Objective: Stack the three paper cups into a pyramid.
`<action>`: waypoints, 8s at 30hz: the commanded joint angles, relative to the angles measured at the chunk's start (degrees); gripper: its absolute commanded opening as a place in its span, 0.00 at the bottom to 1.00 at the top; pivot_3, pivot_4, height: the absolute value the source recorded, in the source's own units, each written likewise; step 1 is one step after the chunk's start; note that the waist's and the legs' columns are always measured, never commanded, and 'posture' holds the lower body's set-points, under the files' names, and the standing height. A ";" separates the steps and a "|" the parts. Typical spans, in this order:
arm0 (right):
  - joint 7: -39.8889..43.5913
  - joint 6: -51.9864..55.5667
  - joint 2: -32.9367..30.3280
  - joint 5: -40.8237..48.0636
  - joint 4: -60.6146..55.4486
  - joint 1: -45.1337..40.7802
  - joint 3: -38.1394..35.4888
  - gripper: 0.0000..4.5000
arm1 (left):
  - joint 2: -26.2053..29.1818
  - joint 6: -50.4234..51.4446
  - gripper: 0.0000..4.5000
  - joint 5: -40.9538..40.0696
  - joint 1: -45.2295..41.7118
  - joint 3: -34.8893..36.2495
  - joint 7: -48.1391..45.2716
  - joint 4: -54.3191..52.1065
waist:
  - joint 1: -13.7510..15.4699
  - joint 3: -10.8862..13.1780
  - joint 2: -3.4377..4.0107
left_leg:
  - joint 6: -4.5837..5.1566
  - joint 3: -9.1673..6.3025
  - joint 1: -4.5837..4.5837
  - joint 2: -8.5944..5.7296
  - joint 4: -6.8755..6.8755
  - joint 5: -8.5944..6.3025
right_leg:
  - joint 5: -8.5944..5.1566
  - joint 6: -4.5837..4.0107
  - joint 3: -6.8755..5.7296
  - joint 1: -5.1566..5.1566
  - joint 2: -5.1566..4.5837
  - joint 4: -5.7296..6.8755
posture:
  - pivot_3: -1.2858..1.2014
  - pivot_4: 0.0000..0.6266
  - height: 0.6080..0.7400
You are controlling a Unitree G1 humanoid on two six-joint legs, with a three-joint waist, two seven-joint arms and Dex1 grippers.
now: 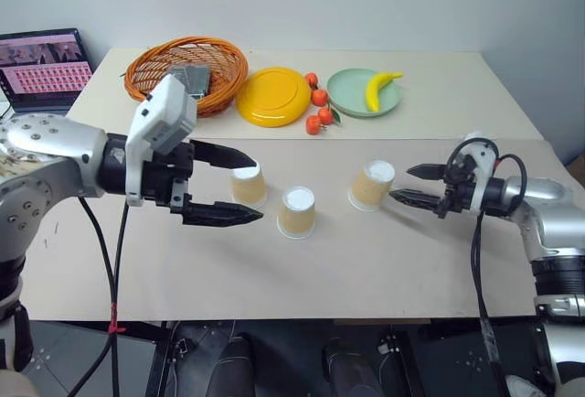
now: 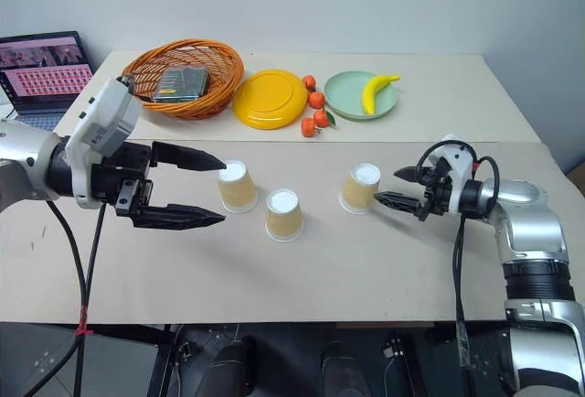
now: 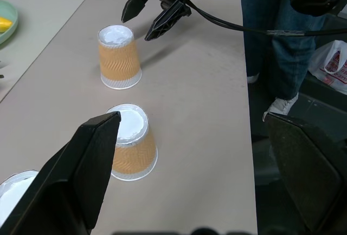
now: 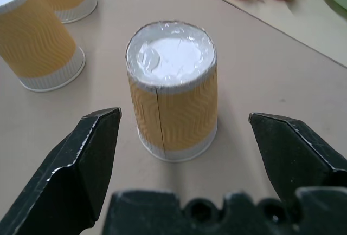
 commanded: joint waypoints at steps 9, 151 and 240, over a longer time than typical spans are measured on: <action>-1.15 -2.26 5.89 -1.53 4.81 -7.26 2.66 0.99 | -0.19 -1.10 1.00 3.19 -1.49 0.93 2.87 -0.32 | -0.09 0.00 0.00 | 0.00 -0.01 0.00 0.00 0.00 0.00 | 0.00 0.00 -0.01 0.00 0.00 0.01 | 0.52 0.24 0.94; 13.14 19.78 -18.98 20.19 -24.77 -1.00 -9.66 0.99 | -42.22 -44.38 1.00 38.44 18.03 -1.24 28.85 24.40 | 1.35 0.07 -0.02 | 0.00 -0.01 0.08 -0.05 0.22 -0.01 | 0.07 0.06 -0.02 0.23 -0.06 -0.06 | 0.52 0.24 0.94; -4.60 18.42 -16.78 21.86 -34.64 19.25 -23.74 1.00 | -40.67 -21.53 0.58 29.94 -12.98 -14.63 5.00 25.45 | 1.19 0.08 0.01 | 0.03 -0.14 -0.05 -0.15 0.46 -0.02 | 0.06 0.22 -0.05 0.29 -0.09 -0.02 | 0.52 0.24 0.94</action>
